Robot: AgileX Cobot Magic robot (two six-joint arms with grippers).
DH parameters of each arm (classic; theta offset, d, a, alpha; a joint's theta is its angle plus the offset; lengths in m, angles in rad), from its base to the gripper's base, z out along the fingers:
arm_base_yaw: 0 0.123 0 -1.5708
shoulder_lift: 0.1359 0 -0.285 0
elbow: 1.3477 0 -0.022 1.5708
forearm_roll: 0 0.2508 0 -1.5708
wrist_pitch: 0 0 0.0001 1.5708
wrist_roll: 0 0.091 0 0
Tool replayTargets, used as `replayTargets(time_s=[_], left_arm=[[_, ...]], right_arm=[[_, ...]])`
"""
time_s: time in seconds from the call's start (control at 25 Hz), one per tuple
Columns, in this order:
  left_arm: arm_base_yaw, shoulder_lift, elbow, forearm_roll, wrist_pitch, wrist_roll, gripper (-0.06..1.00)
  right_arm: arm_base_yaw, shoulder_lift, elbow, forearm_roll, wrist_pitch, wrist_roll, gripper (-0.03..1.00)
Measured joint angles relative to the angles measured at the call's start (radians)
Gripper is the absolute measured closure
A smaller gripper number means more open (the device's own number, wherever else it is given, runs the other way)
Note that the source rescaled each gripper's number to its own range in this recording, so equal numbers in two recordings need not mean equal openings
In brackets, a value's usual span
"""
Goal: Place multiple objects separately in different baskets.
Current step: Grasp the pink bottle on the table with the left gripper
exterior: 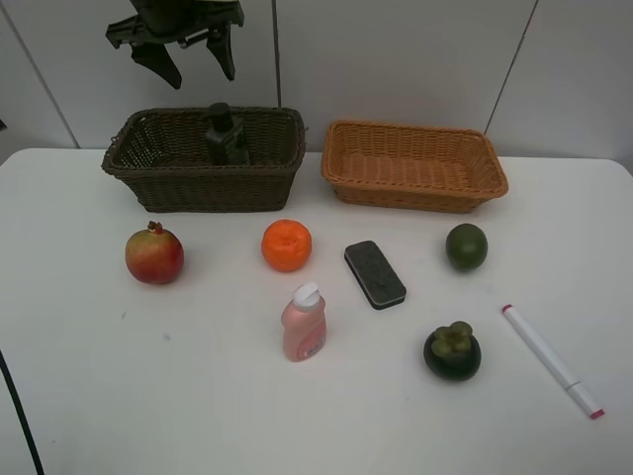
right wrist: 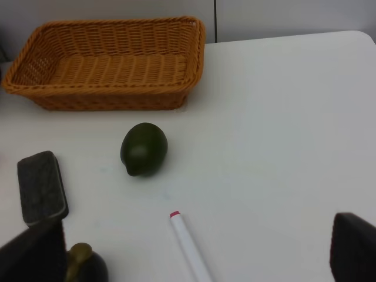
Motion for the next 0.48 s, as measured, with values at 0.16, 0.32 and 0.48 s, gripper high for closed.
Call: replayTargets(time_s=[0.16,0.32,0.48], left_arm=[[-0.002,-0.085,0.058,-0.069,0.000,0.036,0.14],[-0.062,-0.228,0.251,-0.138,-0.001,0.099,0.14],[-0.191,-0.318,0.419,-0.151,-0.003,0.155,0.14]], right_arm=[[0.000,0.000,0.000,0.000,0.000,0.000,-0.02],[0.000,0.000,0.000,0.000,0.000,0.000,-0.02],[0.000,0.000,0.000,0.000,0.000,0.000,-0.02]])
